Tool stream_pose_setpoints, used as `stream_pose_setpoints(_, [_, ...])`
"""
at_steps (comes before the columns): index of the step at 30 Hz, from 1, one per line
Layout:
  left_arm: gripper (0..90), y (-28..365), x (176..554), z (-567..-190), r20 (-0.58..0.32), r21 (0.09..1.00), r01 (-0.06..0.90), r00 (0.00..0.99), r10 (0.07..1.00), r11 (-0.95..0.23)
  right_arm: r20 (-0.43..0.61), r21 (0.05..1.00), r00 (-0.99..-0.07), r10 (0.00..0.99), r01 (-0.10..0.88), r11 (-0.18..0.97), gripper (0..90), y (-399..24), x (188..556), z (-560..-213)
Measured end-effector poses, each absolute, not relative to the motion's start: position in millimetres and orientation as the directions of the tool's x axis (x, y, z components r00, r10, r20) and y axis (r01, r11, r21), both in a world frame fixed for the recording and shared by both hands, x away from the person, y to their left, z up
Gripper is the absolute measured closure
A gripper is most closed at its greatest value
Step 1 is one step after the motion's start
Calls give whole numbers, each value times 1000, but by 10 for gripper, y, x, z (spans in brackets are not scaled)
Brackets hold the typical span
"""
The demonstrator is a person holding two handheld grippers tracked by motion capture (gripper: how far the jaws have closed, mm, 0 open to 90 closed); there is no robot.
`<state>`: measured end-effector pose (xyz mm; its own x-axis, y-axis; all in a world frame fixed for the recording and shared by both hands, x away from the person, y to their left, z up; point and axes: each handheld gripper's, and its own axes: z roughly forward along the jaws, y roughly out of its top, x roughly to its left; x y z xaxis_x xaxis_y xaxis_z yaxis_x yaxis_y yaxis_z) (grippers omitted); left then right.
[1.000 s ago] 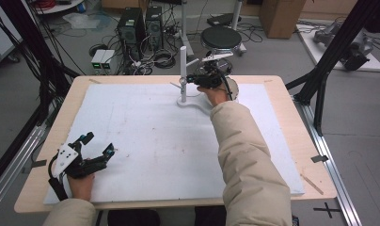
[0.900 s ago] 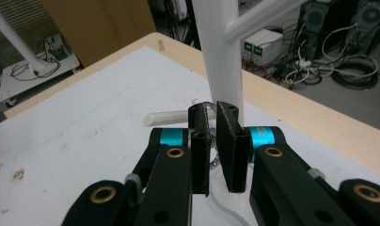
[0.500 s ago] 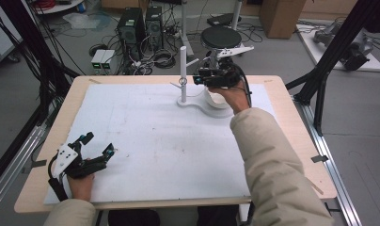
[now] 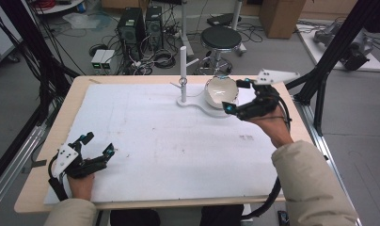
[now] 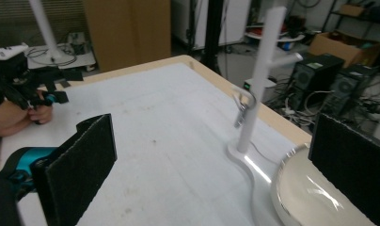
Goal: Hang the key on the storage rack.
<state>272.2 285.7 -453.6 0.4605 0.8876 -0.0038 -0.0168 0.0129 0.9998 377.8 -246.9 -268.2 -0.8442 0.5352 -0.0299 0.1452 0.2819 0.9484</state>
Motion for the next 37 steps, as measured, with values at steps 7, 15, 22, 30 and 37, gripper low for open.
stream_pose_setpoints(7, [129,2851,2724,-4535,-8,1000,-14,462,887,17,-13,980,-766,643,118,161,4,-2942,3492,-3277])
stream_pose_setpoints(15, [129,2848,2722,-4536,-3,1000,-19,460,888,13,51,994,-697,715,104,30,4,-3231,3312,-3997])
stream_pose_setpoints(22, [129,2850,2723,-4534,-7,1000,-13,461,888,14,73,997,-680,730,79,-26,4,-3315,3257,-4285])
stream_pose_setpoints(30, [128,2848,2724,-4536,-7,1000,-15,460,888,15,72,996,-666,743,85,-20,4,-3274,3252,-4506])
stream_pose_setpoints(37, [129,2847,2720,-4536,-4,1000,-19,459,888,14,68,996,-662,746,84,-17,5,-3268,3243,-4513])
